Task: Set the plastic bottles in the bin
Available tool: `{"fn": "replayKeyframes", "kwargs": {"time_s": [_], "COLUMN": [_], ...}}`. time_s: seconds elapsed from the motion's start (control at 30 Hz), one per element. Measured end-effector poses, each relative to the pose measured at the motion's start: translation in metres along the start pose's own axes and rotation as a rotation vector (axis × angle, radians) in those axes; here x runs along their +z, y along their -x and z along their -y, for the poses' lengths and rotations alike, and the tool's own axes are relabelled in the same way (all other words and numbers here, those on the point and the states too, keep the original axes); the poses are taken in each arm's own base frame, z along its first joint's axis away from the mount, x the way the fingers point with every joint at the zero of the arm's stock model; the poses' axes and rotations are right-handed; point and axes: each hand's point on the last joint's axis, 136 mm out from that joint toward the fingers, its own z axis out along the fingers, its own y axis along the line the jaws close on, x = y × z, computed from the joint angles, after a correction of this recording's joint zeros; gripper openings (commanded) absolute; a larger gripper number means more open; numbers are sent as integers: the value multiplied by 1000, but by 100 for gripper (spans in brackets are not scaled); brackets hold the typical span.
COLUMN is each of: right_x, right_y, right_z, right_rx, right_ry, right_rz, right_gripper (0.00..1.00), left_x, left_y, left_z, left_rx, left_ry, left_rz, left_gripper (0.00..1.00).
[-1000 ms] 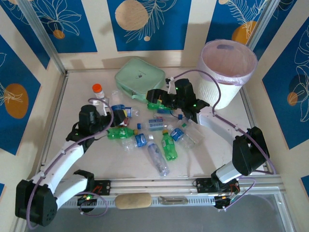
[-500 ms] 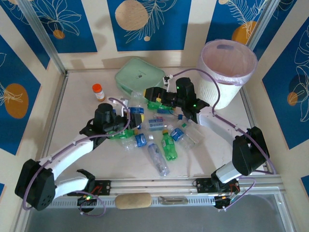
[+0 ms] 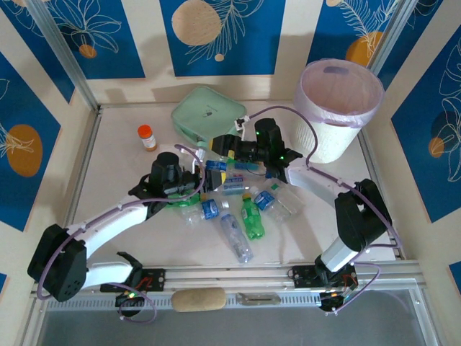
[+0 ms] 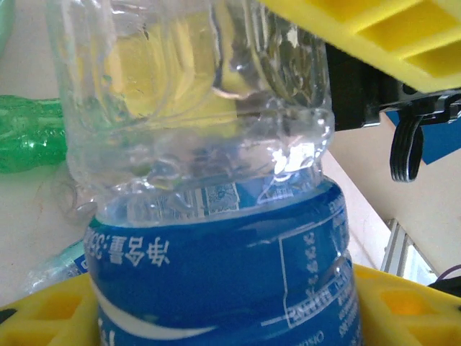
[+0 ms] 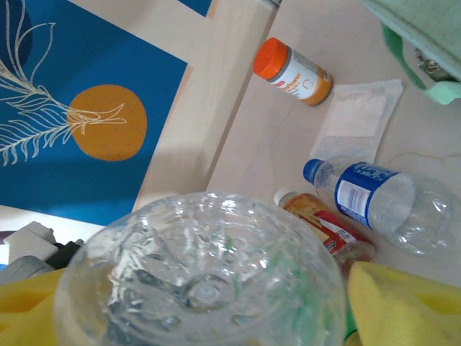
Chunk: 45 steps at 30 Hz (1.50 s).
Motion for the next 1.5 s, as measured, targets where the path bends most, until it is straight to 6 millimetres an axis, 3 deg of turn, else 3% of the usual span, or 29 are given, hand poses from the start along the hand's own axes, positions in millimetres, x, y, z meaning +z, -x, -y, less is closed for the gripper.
{"fn": "replayKeyframes", "kwargs": {"time_s": [0.1,0.23,0.47,0.6,0.73,0.87,1.0,1.13,1.23,1.33,1.5], "right_x": [0,0,0,-1,-6,-22,-47,-80,-104,-133,-190], "right_y": [1,1,-1,-2,-1,5,18,40,71,114,185], "right_z": [-3,-5,-4,7,27,56,72,78,71,53,1], "right_rx": [0,-3,0,14,23,34,23,-18,-66,-120,-239], "right_ry": [15,26,23,-7,-79,-193,-297,-398,-454,-476,-485], "right_rz": [0,-1,-4,1,16,45,91,153,217,304,471], "right_gripper": [66,62,60,59,58,57,57,57,57,57,57], "left_x": [1,1,1,-1,-11,-27,-48,-69,-77,-77,-68], "left_y": [-1,0,0,4,12,19,17,0,-15,-21,-24], "left_z": [0,0,1,1,-1,-26,-74,-119,-136,-141,-145], "left_rx": [-1,0,6,9,18,-17,-128,-255,-318,-345,-360], "left_ry": [-1,-2,-2,6,44,177,407,585,652,665,654], "left_rz": [-2,1,3,19,70,140,175,185,176,172,159], "left_gripper": [53,58,89,99,100,100,100,100,100,100,100]}}
